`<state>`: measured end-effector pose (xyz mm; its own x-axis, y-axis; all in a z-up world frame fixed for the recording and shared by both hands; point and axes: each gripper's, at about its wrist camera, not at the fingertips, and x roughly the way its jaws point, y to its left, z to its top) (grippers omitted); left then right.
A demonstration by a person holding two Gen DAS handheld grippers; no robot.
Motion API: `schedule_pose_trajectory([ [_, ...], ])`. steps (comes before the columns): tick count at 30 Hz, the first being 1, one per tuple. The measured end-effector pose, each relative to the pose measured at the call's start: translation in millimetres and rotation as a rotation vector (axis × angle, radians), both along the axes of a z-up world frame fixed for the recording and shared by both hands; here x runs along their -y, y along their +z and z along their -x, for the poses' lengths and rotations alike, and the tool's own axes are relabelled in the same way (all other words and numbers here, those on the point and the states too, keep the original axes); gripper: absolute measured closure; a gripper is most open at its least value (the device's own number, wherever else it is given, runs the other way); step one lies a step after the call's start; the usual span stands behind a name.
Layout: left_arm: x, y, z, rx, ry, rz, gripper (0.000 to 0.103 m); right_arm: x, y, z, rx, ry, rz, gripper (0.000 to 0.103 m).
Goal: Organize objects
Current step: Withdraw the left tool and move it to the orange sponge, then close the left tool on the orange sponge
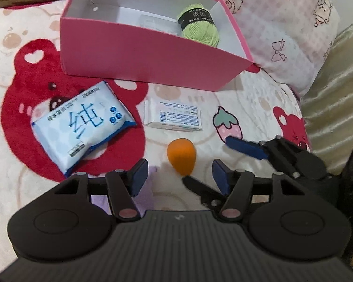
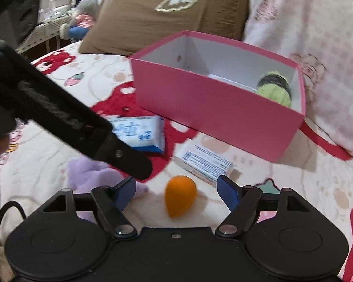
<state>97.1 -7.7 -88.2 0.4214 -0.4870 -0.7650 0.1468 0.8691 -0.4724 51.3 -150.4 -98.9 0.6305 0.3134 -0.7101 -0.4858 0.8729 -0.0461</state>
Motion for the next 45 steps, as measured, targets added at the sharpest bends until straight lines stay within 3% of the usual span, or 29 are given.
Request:
schedule_pose_trajectory([
  [9,9.3,-24.2,-6.3,-0.019,0.001,0.002,0.046,1.5,-27.0,-5.4,-0.075,0.021,0.007,0.023],
  [17,13.3,-41.8,-19.9,-0.015,0.029,-0.006,0.047,1.3,-39.1,-16.1,-0.09,0.022,0.034,0.023],
  [22,17.0,-47.2,-27.5,-0.005,-0.005,0.039,0.052,1.1,-44.8,-21.5,-0.126,0.007,-0.002,0.024],
  [25,23.1,-49.3,-25.7,0.008,-0.031,0.015,0.059,1.0,-48.2,-24.6,-0.143,-0.01,-0.018,0.032],
  [27,23.6,-53.2,-26.5,-0.005,-0.032,0.041,0.067,0.6,-48.8,-25.0,-0.143,-0.013,-0.022,0.035],
  [29,24.7,-56.2,-27.2,-0.019,-0.032,0.054,0.074,-0.2,-49.8,-24.8,-0.14,-0.007,-0.027,0.046],
  [33,26.2,-55.2,-26.1,0.006,-0.044,0.038,0.077,-1.5,-54.0,-26.3,-0.128,-0.039,-0.018,0.062],
  [45,24.3,-38.7,-28.4,-0.009,-0.056,0.051,0.077,-2.7,-37.1,-31.2,-0.152,-0.064,-0.041,0.064],
])
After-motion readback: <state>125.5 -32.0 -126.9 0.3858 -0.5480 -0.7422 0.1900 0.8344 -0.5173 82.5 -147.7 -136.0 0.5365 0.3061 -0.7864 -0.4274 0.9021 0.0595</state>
